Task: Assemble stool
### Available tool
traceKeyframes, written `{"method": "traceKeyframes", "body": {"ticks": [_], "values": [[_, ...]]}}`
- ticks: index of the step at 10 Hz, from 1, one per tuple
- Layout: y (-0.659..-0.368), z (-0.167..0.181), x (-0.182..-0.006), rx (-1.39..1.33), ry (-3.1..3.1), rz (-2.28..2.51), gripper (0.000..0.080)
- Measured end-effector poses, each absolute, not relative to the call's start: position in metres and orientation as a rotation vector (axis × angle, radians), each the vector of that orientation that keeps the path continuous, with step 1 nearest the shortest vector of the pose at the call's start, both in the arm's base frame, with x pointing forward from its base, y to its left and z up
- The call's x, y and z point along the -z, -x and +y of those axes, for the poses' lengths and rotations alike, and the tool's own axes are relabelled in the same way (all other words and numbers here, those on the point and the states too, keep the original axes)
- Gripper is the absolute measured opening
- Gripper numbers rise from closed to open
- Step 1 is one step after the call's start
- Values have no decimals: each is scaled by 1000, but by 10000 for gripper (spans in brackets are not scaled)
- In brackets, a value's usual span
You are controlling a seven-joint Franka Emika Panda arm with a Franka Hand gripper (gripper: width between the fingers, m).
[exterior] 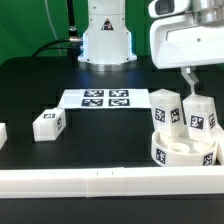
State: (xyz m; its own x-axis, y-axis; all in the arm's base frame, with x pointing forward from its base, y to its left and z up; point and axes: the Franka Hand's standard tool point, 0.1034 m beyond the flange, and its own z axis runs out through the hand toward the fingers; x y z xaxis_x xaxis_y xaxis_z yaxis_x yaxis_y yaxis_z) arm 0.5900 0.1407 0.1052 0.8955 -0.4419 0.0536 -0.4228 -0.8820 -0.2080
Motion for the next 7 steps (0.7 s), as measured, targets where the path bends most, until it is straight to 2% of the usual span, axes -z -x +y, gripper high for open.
{"method": "traceKeyframes", "body": {"ticks": [2, 6, 7], "values": [[-595, 147, -113, 136, 2945, 392, 649], [-597, 141, -110, 189, 2991, 11, 649], [-597, 133, -108, 223, 3000, -298, 649]]}}
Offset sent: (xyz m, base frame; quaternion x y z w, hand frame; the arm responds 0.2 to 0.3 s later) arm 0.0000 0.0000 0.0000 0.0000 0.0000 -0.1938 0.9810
